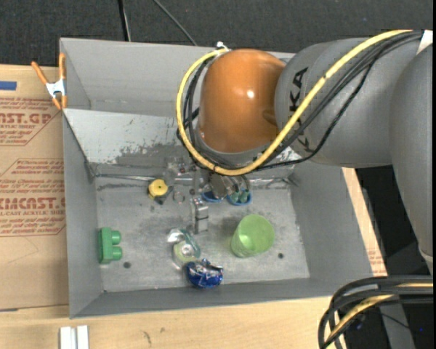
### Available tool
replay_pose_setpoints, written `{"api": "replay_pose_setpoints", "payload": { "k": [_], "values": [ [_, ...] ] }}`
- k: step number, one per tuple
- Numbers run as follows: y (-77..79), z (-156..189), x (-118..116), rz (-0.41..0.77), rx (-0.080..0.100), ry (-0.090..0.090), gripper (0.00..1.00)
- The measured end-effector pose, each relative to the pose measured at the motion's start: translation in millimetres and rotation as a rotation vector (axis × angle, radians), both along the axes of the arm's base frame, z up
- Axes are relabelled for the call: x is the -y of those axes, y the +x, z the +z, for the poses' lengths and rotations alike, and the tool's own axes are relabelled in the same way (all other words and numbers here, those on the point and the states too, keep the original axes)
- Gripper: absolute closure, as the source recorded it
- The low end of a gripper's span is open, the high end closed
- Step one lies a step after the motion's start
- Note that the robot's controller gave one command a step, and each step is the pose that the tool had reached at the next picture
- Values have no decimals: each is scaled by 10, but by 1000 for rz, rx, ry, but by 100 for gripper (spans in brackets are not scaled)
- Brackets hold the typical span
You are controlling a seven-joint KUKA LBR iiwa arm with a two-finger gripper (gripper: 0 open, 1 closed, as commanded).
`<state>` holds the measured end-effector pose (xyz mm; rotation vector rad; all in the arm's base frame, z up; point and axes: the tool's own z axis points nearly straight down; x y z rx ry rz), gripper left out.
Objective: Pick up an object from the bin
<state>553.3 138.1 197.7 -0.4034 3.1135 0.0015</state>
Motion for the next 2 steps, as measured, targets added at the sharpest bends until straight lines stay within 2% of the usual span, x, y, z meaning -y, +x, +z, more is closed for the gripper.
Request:
{"api": "replay_pose_setpoints", "payload": {
  "k": [1, 2],
  "values": [
    [-294, -1251, 304, -20, -7, 0, 0],
    [-263, -1178, 294, -18, -2, 0, 100]
  ]
}}
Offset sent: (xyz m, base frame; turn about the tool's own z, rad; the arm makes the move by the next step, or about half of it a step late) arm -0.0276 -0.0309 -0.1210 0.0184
